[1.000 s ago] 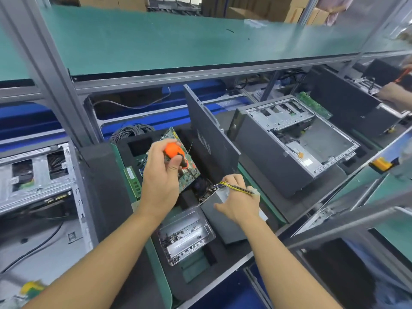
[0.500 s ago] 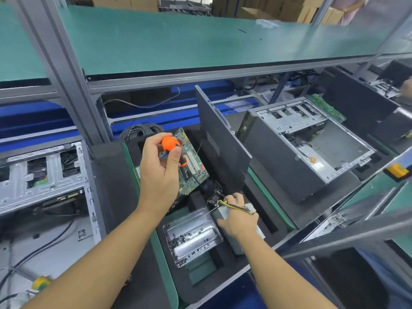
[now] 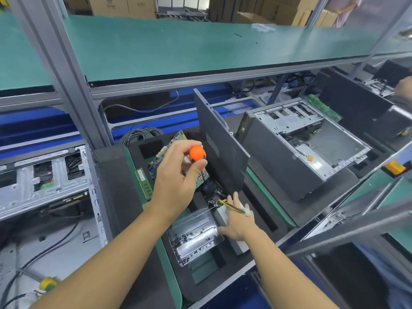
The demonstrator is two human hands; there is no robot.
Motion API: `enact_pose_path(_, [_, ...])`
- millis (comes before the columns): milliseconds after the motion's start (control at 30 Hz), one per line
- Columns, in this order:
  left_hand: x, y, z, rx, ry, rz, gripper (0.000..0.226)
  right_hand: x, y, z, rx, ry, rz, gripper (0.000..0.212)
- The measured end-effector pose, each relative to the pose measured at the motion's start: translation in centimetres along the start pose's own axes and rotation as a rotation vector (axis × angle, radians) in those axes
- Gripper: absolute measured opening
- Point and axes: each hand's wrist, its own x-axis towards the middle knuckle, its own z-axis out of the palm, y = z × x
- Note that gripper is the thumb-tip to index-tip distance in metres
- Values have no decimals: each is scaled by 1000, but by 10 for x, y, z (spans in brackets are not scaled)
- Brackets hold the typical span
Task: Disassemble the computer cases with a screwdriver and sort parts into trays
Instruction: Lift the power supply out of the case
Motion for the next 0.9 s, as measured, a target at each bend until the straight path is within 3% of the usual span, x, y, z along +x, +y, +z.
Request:
enact_pose_path(100, [-2,5,6,43,-55,84,25,-28,-4,-26,142,-234,-26,84])
enact_pose_path(167, [-2,10,11,46,-107,121,27,-49,-11,-53,470,-201,-27,41])
enact_pose_path(200, [-2,12,12,41,-137,130,28,-57,-14,-63,742,-157,-5,30])
enact_pose_path(300, [-4,19,13,25,-223,194,27,-84,-25,-88,1503,-287,-75,39])
enact_pose_path(367, [-11,23,13,25,-308,259,24,-99,-32,-90,1664,-464,-261,53])
enact_pose_path(433, [-21,27,12,52,-367,288,25,-113,-38,-90,1716,-548,-345,62])
enact_pose_path(500, [-30,33,9,90,-367,284,28,-124,-42,-91,1770,-545,-322,50])
enact_pose_path(567, [-38,38,4,126,-374,310,30,-136,-46,-87,1763,-492,-241,31])
enact_pose_path(700, [-62,41,-12,108,-481,327,35,-146,-46,-71,1641,-371,-38,27])
enact_pose_path(800, [-80,32,-30,29,-511,123,26,-161,-36,-66,1372,-247,-27,20])
enact_pose_path(900, [-88,13,-38,96,-578,-222,24,-175,-27,-60,1117,-148,-43,9])
